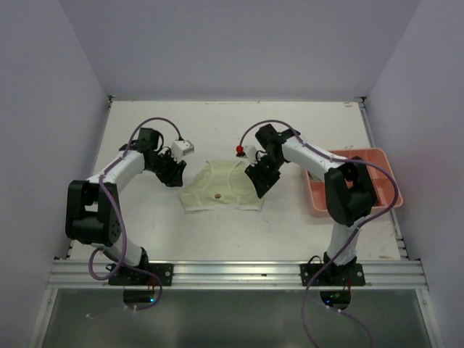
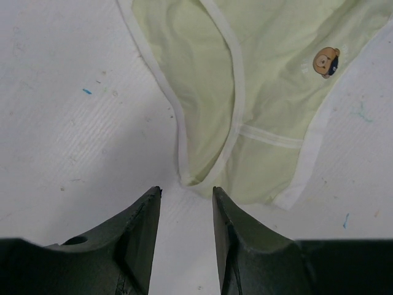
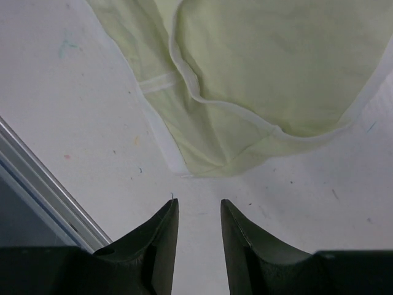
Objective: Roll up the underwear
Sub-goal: Flatten the underwear
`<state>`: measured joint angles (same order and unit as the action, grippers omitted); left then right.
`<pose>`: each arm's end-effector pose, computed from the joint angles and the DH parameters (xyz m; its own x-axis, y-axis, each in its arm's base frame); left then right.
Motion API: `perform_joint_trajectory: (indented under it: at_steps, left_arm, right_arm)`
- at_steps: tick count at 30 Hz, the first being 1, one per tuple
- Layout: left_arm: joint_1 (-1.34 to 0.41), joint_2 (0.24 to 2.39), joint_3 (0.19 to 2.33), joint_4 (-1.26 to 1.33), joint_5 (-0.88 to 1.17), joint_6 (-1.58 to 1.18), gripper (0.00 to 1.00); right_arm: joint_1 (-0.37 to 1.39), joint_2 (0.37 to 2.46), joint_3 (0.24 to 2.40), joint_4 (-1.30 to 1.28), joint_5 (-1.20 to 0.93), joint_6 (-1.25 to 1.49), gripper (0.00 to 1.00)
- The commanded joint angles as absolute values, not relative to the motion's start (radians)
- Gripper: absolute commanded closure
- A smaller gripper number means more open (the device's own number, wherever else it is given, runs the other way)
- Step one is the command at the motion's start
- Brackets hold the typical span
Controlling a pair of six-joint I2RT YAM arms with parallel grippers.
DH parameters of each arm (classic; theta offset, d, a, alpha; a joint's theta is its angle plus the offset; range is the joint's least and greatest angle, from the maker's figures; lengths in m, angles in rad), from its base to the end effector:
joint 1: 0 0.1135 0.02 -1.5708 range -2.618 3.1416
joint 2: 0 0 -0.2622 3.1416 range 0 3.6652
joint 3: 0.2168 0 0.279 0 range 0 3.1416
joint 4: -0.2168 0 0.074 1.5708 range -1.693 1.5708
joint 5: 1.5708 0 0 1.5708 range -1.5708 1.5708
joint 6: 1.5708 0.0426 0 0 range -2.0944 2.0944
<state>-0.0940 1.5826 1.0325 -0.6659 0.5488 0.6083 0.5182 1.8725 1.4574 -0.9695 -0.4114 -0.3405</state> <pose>0.3216 -0.0526 0.1809 -0.6172 0.5479 -0.5646 0.7473 0.6328 -0.2029 0.3324 0.2091 0.1978 -0.6316 -0.7125 -0.3057 -0.7736 0.5534 0.3086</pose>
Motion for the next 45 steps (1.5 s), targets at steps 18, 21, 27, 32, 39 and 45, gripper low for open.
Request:
perform_joint_trajectory:
  at_steps: [18,21,27,32,39,45]
  left_arm:
    - [-0.167,1.752,1.026,-0.508,0.416,0.451,0.60]
    - [-0.172,1.762,1.025,-0.502,0.397,0.451,0.67]
    - [-0.173,1.752,1.011,-0.491,0.324,0.472,1.00]
    - [-0.173,1.729,1.012,-0.512,0.311,0.497,1.00]
    - [-0.173,1.735,1.025,-0.523,0.319,0.489,1.00]
    - [-0.173,1.741,1.022,-0.512,0.324,0.472,1.00]
  right_arm:
    - [0.522,1.971,1.348,-0.848,-0.265,-0.227,0.81]
    - [0.519,1.968,1.353,-0.853,-0.281,-0.227,0.93]
    - [0.488,1.902,1.339,-0.874,-0.290,-0.241,1.00]
    - [0.445,1.865,1.328,-0.902,-0.311,-0.258,1.00]
    - [0.466,1.871,1.385,-0.885,-0.405,-0.141,0.66]
    - [0.537,1.884,1.382,-0.828,-0.370,-0.038,0.49]
